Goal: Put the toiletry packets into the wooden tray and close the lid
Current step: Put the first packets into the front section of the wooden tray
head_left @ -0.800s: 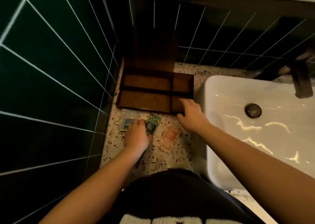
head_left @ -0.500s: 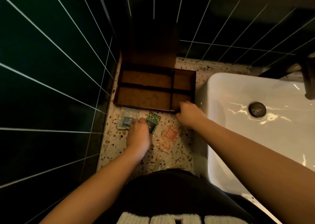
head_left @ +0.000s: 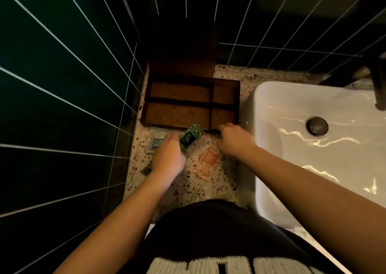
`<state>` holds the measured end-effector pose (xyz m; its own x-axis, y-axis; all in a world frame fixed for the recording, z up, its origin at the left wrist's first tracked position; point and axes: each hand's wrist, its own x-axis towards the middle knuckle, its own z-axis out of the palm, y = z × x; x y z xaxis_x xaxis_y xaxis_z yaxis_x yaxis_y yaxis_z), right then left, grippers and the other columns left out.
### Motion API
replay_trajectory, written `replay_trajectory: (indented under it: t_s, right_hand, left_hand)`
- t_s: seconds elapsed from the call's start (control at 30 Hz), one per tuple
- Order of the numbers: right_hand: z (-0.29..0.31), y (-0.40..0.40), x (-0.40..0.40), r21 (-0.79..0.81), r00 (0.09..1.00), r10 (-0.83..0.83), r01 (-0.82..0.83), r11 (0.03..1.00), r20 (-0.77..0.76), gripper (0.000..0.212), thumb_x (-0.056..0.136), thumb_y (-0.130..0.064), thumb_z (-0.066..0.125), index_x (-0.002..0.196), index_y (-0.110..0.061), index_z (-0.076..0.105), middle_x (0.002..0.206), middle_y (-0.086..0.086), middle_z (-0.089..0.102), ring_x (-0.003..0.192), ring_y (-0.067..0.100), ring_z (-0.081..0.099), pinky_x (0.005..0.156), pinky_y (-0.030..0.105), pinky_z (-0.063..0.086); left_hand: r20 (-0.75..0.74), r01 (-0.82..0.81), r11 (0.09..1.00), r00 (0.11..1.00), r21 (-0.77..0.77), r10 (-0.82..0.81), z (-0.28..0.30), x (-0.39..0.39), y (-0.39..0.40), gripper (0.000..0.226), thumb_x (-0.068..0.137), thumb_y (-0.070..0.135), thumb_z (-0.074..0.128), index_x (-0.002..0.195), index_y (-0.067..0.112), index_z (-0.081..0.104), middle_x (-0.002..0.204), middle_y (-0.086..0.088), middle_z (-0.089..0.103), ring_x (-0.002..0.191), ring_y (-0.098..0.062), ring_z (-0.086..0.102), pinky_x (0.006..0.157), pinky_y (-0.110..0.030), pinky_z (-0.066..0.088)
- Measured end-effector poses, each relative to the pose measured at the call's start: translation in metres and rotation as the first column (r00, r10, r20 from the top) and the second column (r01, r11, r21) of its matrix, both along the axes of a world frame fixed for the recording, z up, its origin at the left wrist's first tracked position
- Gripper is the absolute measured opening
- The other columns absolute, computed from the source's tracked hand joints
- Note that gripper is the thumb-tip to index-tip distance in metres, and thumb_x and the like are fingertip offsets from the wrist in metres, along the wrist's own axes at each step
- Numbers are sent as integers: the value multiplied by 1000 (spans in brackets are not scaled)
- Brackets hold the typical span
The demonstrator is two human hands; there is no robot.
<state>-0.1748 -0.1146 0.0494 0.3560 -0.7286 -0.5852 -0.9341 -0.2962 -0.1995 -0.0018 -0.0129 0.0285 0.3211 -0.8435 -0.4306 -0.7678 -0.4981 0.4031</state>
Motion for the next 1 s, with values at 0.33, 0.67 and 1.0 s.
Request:
replay_trajectory:
  t_s: [0.33,0.67,1.0]
  right_hand:
    - [2,-1,0,19,1000,-15,15,1000,18,49,90,-28,49,138,-20,50,130,9,54,118,33,53,90,45,52]
    - [-1,-3,-1,29,999,-27,27,999,20,50,92,-30,49,141,-21,48,131,8,54,121,31,51,90,44,51]
    - [-3,-2,1,11,999,-38,37,999,12,49,90,-27,48,138,-20,50,131,8,55,122,32,49,93,45,51]
  left_hand:
    - [305,220,975,930,-18,-204,19,21,-91,47,92,14,56,135,32,51,128,-4,60,123,-36,44,102,-53,31]
    - [266,376,900,865,220,-426,-19,24,-116,58,94,13,57,148,29,41,140,-9,53,133,-39,38,112,-59,26]
    - [261,183,982,947,41,-187,-17,17,-76,43,101,47,44,139,32,55,148,-8,46,131,-39,45,110,-54,30]
